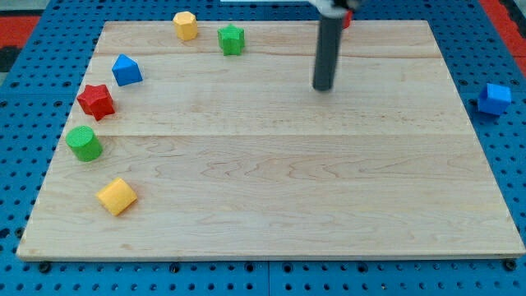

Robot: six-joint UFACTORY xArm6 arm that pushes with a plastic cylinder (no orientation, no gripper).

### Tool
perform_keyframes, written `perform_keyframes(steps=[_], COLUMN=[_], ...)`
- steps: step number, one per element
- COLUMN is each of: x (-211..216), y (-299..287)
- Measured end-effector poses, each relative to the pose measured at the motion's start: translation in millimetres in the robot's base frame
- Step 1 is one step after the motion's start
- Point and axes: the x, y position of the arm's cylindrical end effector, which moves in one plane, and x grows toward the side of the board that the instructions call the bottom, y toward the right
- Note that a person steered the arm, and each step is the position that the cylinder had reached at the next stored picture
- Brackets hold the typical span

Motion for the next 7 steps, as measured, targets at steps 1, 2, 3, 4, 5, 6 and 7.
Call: perform_keyframes(steps=[1, 2, 3, 4, 5, 6, 7], x=[-3.4, -78.2, 52.8, 27.5, -108.3, -44.0, 22.3], y=[-103.7, -210.9, -158.3, -134.7, -139.6, -153.4, -86.8])
